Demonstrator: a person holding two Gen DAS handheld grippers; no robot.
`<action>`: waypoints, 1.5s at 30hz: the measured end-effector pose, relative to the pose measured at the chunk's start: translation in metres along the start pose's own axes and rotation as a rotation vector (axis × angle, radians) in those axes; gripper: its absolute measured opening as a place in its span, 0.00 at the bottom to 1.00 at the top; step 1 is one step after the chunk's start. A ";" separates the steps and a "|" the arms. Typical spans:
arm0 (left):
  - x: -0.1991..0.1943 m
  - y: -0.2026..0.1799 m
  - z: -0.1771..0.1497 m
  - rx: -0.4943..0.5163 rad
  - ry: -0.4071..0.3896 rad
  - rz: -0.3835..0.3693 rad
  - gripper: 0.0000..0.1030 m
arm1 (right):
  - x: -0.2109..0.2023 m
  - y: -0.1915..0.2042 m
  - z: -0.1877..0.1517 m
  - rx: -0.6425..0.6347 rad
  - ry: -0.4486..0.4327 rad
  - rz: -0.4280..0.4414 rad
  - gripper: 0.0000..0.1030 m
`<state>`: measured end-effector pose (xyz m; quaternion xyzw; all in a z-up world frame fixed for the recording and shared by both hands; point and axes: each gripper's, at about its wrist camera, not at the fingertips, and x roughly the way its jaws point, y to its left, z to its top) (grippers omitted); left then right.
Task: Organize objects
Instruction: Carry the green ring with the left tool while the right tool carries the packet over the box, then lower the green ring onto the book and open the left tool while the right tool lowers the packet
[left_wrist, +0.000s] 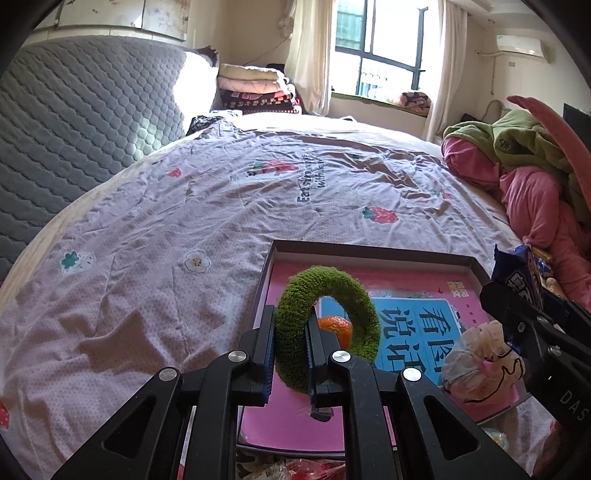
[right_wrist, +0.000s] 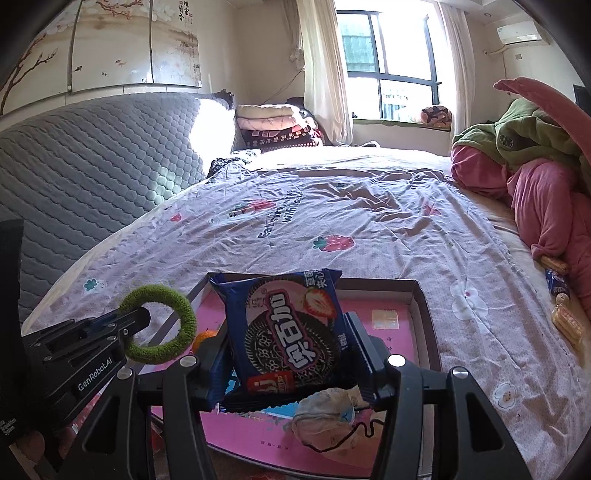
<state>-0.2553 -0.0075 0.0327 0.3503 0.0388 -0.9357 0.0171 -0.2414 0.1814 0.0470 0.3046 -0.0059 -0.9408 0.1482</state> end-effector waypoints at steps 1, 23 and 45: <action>0.002 0.000 -0.001 0.000 0.007 0.000 0.13 | 0.002 0.001 0.001 -0.006 0.003 0.002 0.54; 0.012 -0.008 -0.024 0.023 0.092 -0.073 0.13 | 0.035 0.000 -0.035 -0.035 0.180 -0.017 0.54; 0.028 -0.024 -0.038 0.088 0.174 -0.072 0.14 | 0.051 0.013 -0.052 -0.111 0.272 -0.031 0.54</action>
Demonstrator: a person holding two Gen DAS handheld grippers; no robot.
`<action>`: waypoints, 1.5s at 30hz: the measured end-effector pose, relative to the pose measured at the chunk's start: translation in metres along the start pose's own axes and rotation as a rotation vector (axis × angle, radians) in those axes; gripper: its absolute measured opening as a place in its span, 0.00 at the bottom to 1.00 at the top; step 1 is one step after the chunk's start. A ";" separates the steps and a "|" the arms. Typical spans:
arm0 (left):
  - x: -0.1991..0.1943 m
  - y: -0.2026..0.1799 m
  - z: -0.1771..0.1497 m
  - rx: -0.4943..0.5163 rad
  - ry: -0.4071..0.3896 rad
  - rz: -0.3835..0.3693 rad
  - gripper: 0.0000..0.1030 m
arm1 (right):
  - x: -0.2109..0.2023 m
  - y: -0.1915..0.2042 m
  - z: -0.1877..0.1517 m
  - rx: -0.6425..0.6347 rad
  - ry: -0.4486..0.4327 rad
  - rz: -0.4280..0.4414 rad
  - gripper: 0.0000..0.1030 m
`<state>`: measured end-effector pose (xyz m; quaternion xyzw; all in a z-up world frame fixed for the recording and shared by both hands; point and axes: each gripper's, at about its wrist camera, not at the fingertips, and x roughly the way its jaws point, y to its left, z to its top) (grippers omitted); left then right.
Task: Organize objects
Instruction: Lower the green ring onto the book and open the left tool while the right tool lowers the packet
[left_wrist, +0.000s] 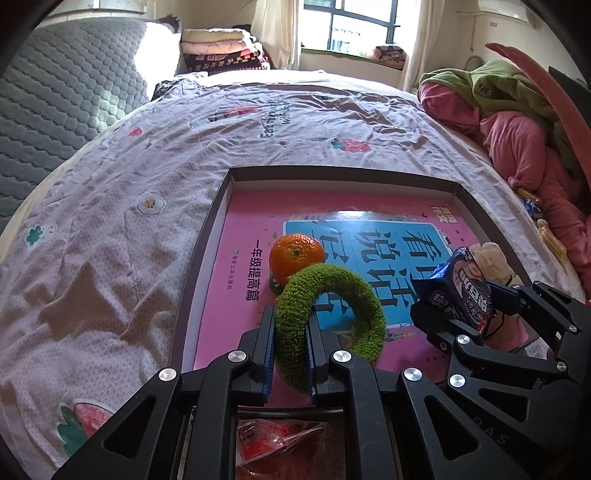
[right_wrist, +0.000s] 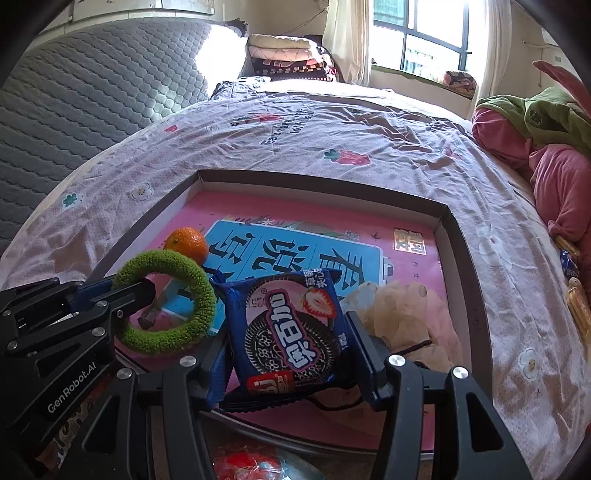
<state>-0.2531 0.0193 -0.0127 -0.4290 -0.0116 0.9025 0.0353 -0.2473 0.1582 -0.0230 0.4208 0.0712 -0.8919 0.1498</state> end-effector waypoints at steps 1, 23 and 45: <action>0.001 0.001 0.000 0.000 0.004 -0.001 0.14 | 0.001 0.000 0.000 -0.002 0.004 -0.002 0.54; 0.011 0.001 -0.003 -0.004 0.051 0.022 0.15 | 0.006 0.000 -0.001 0.002 0.041 -0.015 0.55; -0.002 0.010 -0.004 -0.024 0.036 0.016 0.32 | -0.001 0.003 0.000 -0.004 0.045 -0.015 0.59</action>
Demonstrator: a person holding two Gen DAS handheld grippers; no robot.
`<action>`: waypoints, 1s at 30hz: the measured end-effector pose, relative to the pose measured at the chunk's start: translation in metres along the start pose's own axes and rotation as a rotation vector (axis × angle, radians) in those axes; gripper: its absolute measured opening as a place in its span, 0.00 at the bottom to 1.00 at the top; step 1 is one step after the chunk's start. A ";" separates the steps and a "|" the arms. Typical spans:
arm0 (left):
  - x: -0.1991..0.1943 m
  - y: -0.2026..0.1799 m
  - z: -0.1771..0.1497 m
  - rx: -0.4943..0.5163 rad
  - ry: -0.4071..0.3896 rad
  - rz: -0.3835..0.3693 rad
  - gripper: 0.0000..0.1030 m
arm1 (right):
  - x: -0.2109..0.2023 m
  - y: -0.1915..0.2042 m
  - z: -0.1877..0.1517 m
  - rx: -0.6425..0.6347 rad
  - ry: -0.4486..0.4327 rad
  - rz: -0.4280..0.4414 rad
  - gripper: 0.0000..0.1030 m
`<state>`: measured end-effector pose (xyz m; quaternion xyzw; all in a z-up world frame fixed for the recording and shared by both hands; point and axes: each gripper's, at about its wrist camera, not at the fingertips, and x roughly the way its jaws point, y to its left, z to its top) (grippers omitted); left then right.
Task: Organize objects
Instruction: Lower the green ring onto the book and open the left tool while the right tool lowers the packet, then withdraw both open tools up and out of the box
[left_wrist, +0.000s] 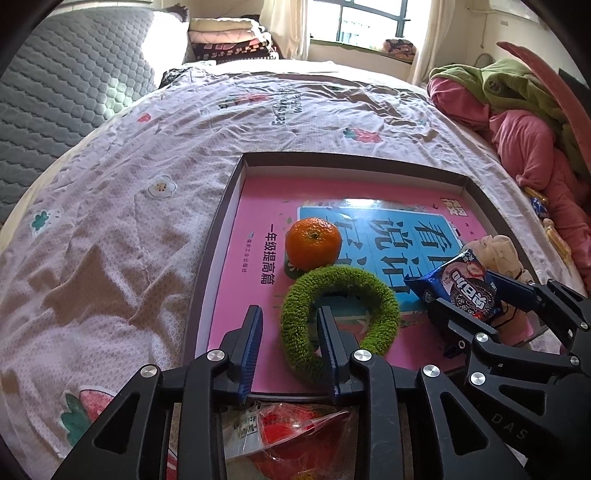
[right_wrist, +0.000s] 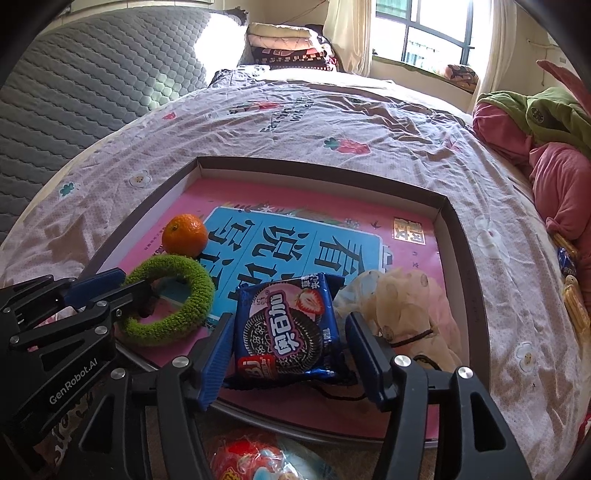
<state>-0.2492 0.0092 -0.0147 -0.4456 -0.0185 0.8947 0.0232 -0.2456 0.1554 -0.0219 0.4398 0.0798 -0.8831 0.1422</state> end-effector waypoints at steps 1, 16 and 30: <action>-0.001 0.000 0.000 0.000 -0.003 0.000 0.33 | 0.000 0.000 0.000 0.001 -0.001 -0.001 0.59; -0.017 0.003 -0.002 -0.009 -0.041 -0.008 0.45 | -0.015 -0.007 0.000 0.012 -0.026 -0.009 0.63; -0.029 0.003 -0.002 -0.018 -0.079 -0.014 0.51 | -0.030 -0.014 -0.002 0.017 -0.059 -0.023 0.69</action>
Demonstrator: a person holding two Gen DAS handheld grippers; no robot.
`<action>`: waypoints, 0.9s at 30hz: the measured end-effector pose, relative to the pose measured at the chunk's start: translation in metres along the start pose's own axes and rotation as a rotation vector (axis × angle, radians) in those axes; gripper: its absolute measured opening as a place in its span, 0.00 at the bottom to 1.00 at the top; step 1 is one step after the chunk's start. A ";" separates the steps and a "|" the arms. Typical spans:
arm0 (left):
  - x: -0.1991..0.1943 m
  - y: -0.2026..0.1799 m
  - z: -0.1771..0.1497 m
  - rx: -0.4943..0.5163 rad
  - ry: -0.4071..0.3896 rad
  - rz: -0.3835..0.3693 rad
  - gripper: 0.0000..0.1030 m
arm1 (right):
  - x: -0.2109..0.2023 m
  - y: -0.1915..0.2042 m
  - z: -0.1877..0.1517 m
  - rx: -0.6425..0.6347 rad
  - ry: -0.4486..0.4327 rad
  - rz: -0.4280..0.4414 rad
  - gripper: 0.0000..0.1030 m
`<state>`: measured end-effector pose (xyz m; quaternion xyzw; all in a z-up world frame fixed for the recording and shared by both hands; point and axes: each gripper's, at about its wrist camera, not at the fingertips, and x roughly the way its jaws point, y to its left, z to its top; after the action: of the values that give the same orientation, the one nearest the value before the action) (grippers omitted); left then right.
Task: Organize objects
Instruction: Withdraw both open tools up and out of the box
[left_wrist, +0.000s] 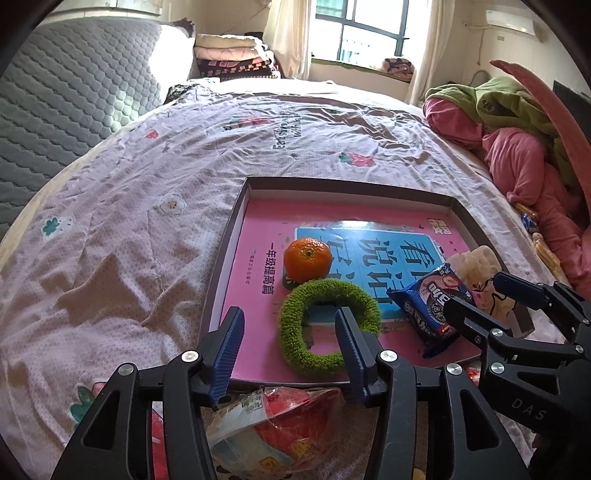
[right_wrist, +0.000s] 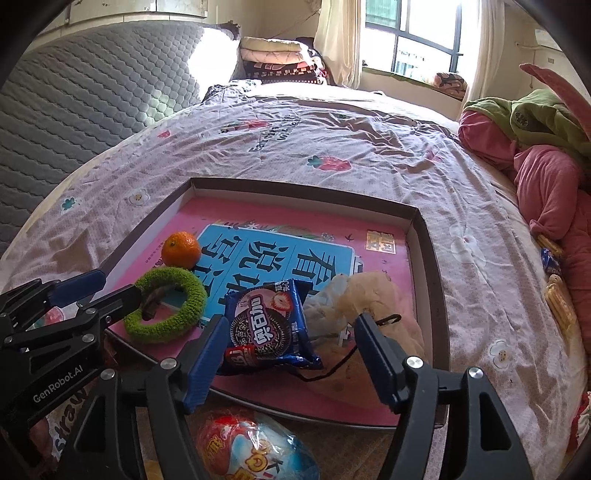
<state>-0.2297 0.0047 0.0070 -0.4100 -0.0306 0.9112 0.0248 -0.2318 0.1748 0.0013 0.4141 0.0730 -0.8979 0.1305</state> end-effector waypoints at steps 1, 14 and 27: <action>-0.001 0.001 0.000 0.000 -0.004 0.002 0.51 | -0.001 0.000 0.000 -0.001 -0.003 -0.002 0.69; -0.021 0.003 -0.002 -0.009 -0.070 -0.003 0.57 | -0.018 0.000 0.004 -0.007 -0.048 -0.010 0.72; -0.050 0.008 -0.006 -0.002 -0.142 0.002 0.58 | -0.045 0.000 0.006 -0.016 -0.116 -0.031 0.72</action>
<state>-0.1924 -0.0066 0.0403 -0.3445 -0.0329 0.9380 0.0212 -0.2078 0.1814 0.0398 0.3589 0.0789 -0.9217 0.1240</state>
